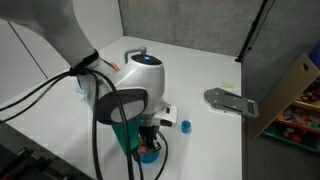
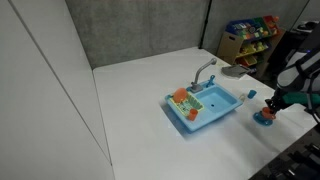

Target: Put the orange mug in the blue mug

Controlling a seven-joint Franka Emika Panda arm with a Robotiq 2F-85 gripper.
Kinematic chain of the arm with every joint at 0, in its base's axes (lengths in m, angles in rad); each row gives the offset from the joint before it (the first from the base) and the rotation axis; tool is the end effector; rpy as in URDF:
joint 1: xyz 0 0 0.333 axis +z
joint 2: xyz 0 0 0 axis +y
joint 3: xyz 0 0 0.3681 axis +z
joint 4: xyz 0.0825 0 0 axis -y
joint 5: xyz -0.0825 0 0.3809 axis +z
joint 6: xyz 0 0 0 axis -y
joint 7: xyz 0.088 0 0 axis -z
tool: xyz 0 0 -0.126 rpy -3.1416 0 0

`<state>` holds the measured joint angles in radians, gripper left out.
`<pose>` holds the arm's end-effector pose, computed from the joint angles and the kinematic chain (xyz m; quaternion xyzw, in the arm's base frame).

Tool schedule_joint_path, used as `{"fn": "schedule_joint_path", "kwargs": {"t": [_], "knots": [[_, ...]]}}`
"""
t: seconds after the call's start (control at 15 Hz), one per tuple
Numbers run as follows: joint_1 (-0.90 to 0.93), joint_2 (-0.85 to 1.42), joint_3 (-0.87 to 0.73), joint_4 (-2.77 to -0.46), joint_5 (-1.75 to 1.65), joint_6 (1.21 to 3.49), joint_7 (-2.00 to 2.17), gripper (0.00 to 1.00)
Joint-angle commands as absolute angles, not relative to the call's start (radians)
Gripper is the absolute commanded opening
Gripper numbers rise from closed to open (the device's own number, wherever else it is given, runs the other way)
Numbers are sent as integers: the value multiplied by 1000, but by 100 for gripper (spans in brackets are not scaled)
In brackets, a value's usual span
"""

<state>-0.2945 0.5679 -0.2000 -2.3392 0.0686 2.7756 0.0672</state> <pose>0.4436 -0.2507 0.1173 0.9523 -0.2962 -0.0666 0.0306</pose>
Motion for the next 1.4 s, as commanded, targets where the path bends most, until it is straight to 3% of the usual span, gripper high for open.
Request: {"fn": "schedule_joint_path", "kwargs": {"t": [0.0,0.53,1.0,1.33], "knots": [[-328,569,-178,-2340,96,2797,21,42],[-294,506,-224,-2357,74,2756,66,100],[-168,372,-292,-2372,23,2675,154,100],[-128,255,-279,-2360,-38,2490,170,100]]}}
